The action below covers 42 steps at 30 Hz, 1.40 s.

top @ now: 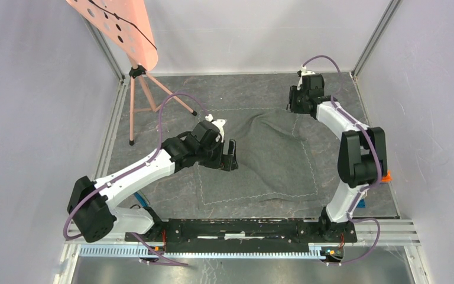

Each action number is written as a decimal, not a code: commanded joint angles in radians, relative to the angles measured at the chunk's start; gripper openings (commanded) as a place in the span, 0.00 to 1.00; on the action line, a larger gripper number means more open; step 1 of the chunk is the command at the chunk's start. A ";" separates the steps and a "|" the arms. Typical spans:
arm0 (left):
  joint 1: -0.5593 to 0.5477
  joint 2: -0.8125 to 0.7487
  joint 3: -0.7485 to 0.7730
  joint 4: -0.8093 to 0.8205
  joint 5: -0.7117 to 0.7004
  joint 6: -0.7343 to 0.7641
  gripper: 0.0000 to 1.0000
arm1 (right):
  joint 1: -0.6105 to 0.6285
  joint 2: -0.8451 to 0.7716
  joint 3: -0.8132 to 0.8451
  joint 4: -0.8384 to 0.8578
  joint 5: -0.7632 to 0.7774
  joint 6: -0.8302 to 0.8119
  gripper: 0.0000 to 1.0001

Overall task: Fold the napkin into a case and place the utensils inside
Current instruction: Flatten out the crumpled napkin at the center of the board.

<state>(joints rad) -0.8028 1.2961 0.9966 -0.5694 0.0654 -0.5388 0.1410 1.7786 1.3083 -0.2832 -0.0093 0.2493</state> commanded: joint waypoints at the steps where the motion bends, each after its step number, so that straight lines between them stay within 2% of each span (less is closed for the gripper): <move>1: 0.001 -0.043 -0.013 0.052 0.111 0.025 0.96 | -0.002 0.084 0.060 0.066 -0.036 0.028 0.44; 10: 0.001 -0.075 0.003 0.022 0.078 0.065 0.97 | -0.019 0.213 0.061 0.110 0.001 0.033 0.43; 14: 0.002 -0.071 0.018 0.019 0.109 0.074 0.97 | -0.047 0.257 0.070 0.127 0.002 0.038 0.44; 21: 0.004 -0.067 0.039 0.014 0.080 0.087 0.97 | -0.109 0.355 0.141 0.126 0.003 0.040 0.44; 29: 0.006 0.004 0.078 0.010 0.023 0.098 0.98 | -0.162 0.542 0.447 0.040 0.060 -0.053 0.45; 32: 0.009 0.064 0.098 0.029 -0.006 0.071 0.99 | -0.162 0.594 0.606 -0.032 -0.012 -0.116 0.51; 34: 0.010 0.118 0.128 0.038 -0.031 0.057 0.99 | -0.160 0.571 0.666 -0.087 -0.043 -0.137 0.55; 37: 0.010 0.202 0.190 0.052 -0.104 0.016 0.99 | -0.150 0.406 0.546 -0.095 -0.027 -0.126 0.65; 42: 0.006 0.340 0.300 0.103 -0.227 -0.056 0.98 | -0.117 0.059 0.123 -0.001 -0.120 -0.026 0.67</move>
<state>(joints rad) -0.7979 1.5627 1.1915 -0.5526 -0.0296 -0.5171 -0.0109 2.1216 1.6531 -0.3370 -0.0422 0.1638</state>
